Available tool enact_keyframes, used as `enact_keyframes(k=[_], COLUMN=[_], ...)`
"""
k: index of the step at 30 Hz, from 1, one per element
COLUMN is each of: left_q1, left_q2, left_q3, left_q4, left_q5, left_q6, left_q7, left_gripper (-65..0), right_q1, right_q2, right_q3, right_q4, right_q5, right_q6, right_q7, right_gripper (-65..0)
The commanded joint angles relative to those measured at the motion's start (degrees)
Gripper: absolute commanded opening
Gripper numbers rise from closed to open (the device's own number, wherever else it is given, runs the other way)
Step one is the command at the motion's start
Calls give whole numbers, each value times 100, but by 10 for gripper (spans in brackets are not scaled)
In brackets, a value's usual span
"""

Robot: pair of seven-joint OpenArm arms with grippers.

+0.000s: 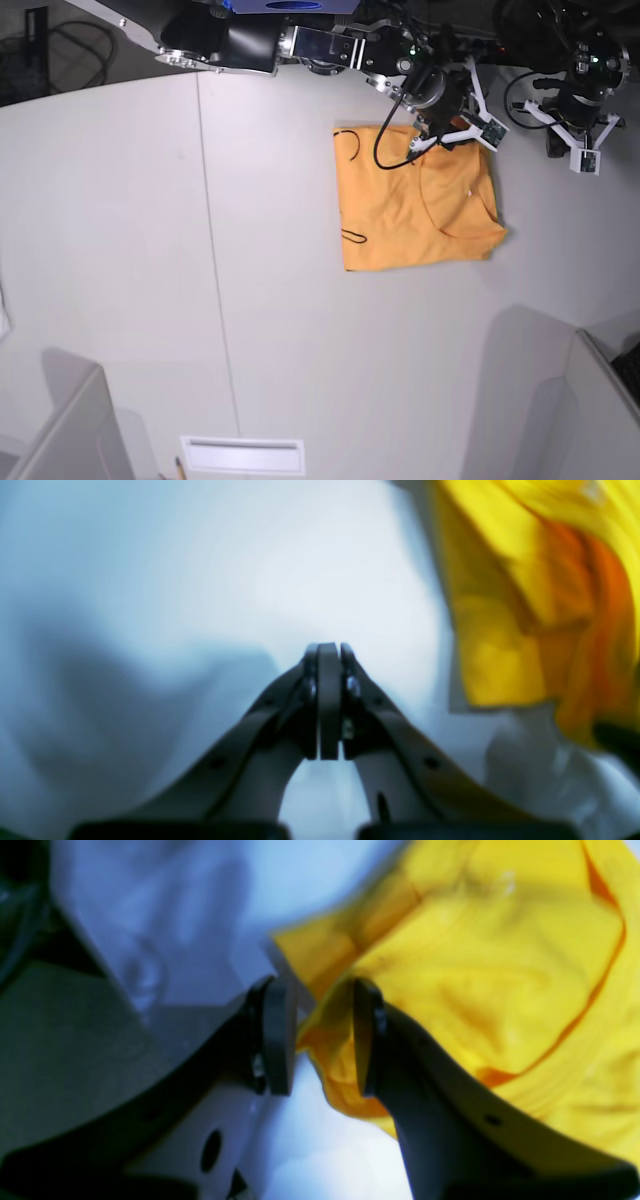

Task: Fold the T-shirt properly
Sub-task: 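Release the bundle and open the right gripper, then grasp the bundle edge with both grippers and straighten it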

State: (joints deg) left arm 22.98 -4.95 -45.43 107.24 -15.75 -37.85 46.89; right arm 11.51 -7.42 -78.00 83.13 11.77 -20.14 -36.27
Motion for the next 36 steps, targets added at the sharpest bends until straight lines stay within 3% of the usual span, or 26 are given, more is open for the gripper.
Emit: enact_keyframes(k=[1,4,9,11,12,17,21,23,24,29,36], left_q1=[9,9,-114,-149,-166,-193,-413,-536,-615,-870,-1151], left_q2=[-72,-81,-90,-72,-72,-81,-72,-72,-63,-90,-98], left_q3=[-156,-464,-701,-657,-578,-385,-385,-367,-323,248,952], left_q4=[120,111,129,129,129,111,-109,-293,-390,-961,-1621], left_q5=[-346,-1559,-2904,-3045,-3054,-3054,-3054,-3054,-3054,-3054,-3045], left_q6=[-35,-35,0,0,0,9,9,9,9,97,985], left_q7=[-122,317,941,950,950,933,941,941,950,950,924], left_gripper=[-650,-650,-650,-650,-650,-634,-209,-44,0,0,0], right_q1=[102,137,-144,-171,-197,-390,-619,-680,-698,-733,-847], right_q2=[-124,175,579,782,905,1274,1379,1379,1379,1379,1415], right_q3=[41,191,1237,1501,1615,2011,2310,2353,2345,2310,2353], right_q4=[350,1115,1792,1986,2074,2381,2434,2434,2434,2434,2548], right_q5=[-91,-100,-100,-100,-100,-100,-100,-100,-100,-100,-100], right_q6=[-3,-12,-206,-206,-206,-206,-197,-188,-188,-188,-188], right_q7=[177,177,229,229,229,229,229,229,229,229,229], right_gripper=[-482,-482,-488,-558,-639,-650,-650,-650,-650,-650,-650])
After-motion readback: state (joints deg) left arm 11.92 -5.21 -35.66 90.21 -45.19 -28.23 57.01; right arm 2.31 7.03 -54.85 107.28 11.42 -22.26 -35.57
